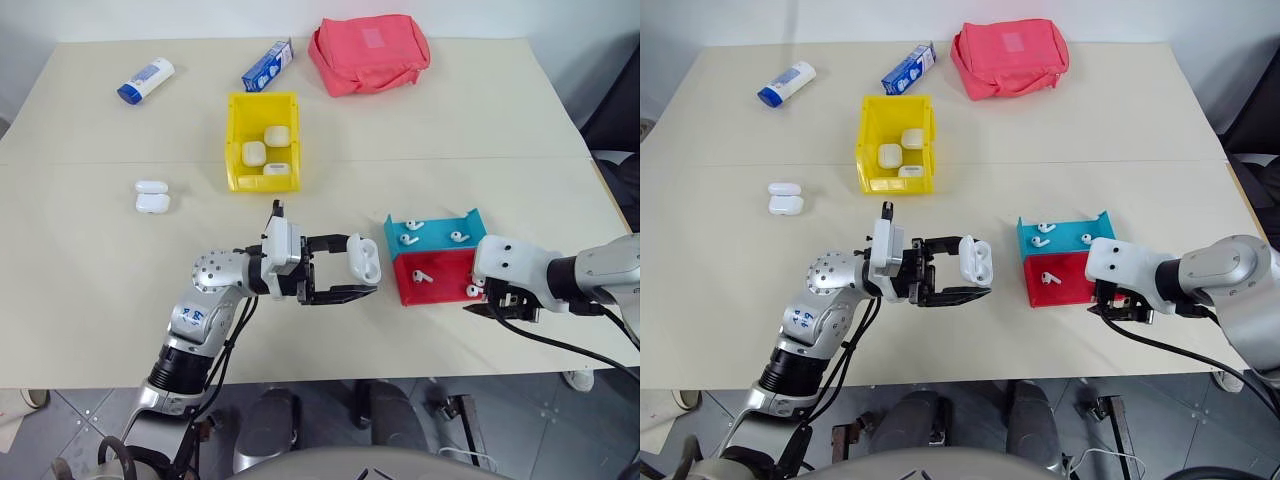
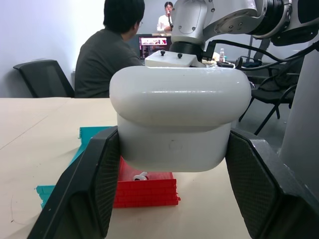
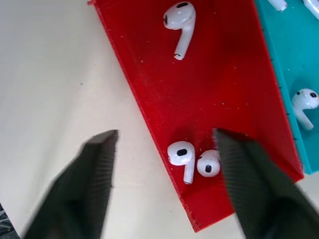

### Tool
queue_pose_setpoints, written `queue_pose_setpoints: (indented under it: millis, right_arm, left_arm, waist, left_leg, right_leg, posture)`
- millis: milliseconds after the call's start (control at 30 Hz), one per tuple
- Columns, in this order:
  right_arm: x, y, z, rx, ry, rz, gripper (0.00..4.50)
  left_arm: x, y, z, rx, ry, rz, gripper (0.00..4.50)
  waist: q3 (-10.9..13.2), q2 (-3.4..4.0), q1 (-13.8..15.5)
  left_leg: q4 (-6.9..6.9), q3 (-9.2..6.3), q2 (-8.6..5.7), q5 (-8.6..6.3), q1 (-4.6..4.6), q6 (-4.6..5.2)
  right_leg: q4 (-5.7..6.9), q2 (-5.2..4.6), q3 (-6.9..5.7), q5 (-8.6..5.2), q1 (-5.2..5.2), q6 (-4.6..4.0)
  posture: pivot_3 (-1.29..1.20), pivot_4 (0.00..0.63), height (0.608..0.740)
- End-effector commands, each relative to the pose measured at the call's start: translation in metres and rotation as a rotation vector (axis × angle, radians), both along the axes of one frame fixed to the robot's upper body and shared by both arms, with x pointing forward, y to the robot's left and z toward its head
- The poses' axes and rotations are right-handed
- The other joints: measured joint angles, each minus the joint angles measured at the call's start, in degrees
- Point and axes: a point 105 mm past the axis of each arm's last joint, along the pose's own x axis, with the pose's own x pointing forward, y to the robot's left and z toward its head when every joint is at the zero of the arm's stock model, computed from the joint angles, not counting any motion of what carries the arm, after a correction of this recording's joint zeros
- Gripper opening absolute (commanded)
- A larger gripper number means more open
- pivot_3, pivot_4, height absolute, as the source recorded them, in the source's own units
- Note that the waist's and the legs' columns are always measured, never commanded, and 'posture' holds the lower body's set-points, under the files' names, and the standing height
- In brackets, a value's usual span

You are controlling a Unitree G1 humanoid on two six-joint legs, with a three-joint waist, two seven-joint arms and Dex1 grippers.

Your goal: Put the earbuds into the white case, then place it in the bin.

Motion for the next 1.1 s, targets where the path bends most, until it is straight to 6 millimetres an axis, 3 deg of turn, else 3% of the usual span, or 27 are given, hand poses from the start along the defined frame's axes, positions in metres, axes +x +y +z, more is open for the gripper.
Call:
queue_pose_setpoints:
  millis: [33,167,267,333,1100]
  right_arm:
    - [0.0,-0.001,0.006,-0.019,-0.027,0.004,3.07]
    - [-0.001,-0.001,0.002,-0.018,-0.006,0.003,3.07]
    - [-0.002,0.002,0.0,-0.013,0.006,0.012,2.48]
    - [-0.002,0.003,0.0,-0.015,0.002,0.017,1.83]
    - [0.01,-0.008,-0.008,-0.07,0.003,0.034,1.83]
  left_arm:
    - [-0.005,-0.002,0.008,-0.022,-0.028,-0.012,2.78]
    - [-0.005,-0.002,0.007,-0.023,-0.026,-0.016,2.78]
    - [-0.006,-0.003,0.007,-0.023,-0.025,-0.019,2.78]
    - [-0.006,-0.003,0.007,-0.022,-0.025,-0.019,2.78]
    - [-0.011,0.0,0.008,-0.022,-0.022,-0.018,2.78]
  waist:
    - [0.0,0.0,-0.01]
    - [0.0,0.0,-0.01]
    - [0.0,0.0,-0.02]
    - [0.0,0.0,-0.02]
    - [0.0,0.01,-0.04]
  left_leg:
    - [0.0,0.0,0.0,0.0,0.0,0.0]
    - [0.0,0.0,0.0,0.0,0.0,0.0]
    - [0.0,0.0,0.0,0.0,0.0,0.0]
    - [0.0,0.0,0.0,0.0,0.0,0.0]
    - [-0.01,0.0,0.01,-0.01,0.0,0.0]
  right_leg:
    - [0.0,0.0,0.0,0.0,0.0,0.0]
    - [0.0,0.0,0.0,0.0,0.0,0.0]
    - [0.0,0.0,0.0,0.0,0.0,0.0]
    - [0.0,0.0,0.0,0.0,0.0,0.0]
    - [-0.02,-0.02,0.0,-0.01,-0.02,-0.02]
  posture:
    - [0.0,0.15,0.74]
    - [0.0,0.15,0.74]
    - [0.0,0.15,0.74]
    - [0.0,0.15,0.74]
    - [0.0,0.15,0.74]
